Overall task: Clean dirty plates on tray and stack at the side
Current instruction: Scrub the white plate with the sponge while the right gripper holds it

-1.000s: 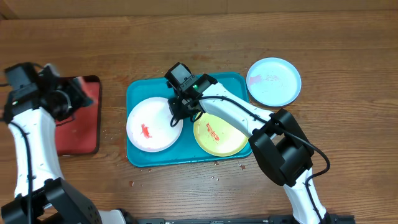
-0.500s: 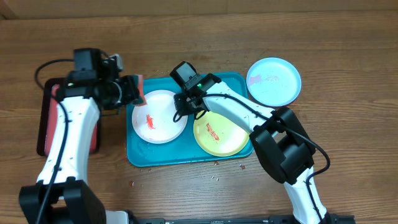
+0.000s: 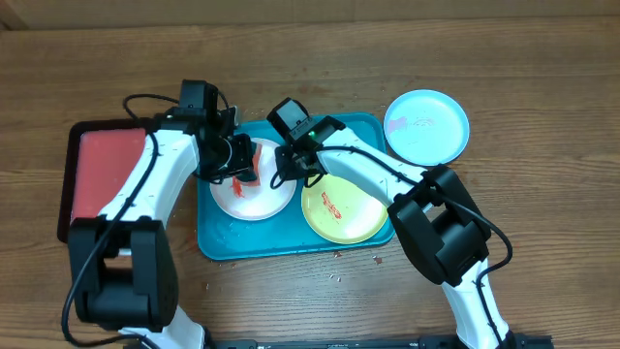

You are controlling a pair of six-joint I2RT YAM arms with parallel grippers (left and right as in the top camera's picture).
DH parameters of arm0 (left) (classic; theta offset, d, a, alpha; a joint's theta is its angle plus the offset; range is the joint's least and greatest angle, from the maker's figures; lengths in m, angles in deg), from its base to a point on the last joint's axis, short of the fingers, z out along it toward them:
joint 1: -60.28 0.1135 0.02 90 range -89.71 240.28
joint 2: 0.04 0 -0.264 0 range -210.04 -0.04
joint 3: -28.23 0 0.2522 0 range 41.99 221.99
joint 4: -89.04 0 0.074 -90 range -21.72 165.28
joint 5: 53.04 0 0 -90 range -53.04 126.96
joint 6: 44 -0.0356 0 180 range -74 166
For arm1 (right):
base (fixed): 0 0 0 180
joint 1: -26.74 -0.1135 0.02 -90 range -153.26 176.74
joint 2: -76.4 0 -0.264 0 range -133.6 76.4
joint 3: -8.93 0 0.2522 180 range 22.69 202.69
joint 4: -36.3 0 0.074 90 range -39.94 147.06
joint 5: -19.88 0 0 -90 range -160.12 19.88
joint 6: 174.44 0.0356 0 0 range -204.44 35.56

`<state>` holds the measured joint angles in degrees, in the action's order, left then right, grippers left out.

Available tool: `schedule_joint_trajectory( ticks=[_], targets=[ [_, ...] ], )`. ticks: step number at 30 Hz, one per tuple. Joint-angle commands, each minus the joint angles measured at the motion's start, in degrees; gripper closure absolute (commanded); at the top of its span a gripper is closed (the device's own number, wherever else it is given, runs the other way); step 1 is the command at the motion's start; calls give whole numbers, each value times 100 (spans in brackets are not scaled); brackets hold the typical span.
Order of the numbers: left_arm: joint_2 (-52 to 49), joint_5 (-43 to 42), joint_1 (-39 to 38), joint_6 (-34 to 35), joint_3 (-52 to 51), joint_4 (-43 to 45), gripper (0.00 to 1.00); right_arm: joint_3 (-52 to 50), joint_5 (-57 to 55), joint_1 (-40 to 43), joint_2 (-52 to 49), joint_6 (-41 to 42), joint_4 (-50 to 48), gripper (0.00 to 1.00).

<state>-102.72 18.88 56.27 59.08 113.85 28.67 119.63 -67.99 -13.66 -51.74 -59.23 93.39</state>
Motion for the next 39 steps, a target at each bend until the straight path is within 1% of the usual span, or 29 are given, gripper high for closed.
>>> schedule_joint_trajectory(
  ticks=[1, 5, 13, 14, 16, 20, 22, 24, 30, 31, 35, 39],
  targets=[
    [-378, 66, -20, -22, 136, -103, 96, -101, -208, 140, -111, 37, 11, 96],
    [-695, 66, -20, -20, 136, -177, 96, -101, -208, 160, -111, 39, 7, 96],
    [-1182, 74, -20, -37, 138, 50, 96, -101, -208, 160, -111, 37, 2, 96],
    [-1241, 170, -20, -70, 138, 66, 96, -101, -205, 160, -111, 37, 4, 96],
    [-1311, 732, -20, -44, 138, 31, 96, -101, -208, 160, -111, 37, 7, 96],
    [-1244, 2288, -9, 444, 146, -122, 96, -101, -208, 160, -111, 35, 9, 96],
    [-1150, 2675, -9, 514, 177, -166, 96, -101, -208, 160, -111, 35, 9, 96],
    [-1023, 2802, -9, 514, 229, -179, 96, -101, -208, 160, -111, 37, 9, 96],
    [-658, 2662, -9, 516, 396, -50, 96, -101, -205, 160, -111, 35, 28, 96],
    [-632, 2457, -9, 511, 398, 35, 96, -101, -205, 160, -111, 35, 33, 96],
    [-702, 1091, -83, 507, 356, 326, 96, -101, -205, 157, -111, 37, 28, 96],
    [-870, 511, -267, 555, 251, 590, 96, -101, -205, 157, -111, 37, 28, 96]
  ],
)
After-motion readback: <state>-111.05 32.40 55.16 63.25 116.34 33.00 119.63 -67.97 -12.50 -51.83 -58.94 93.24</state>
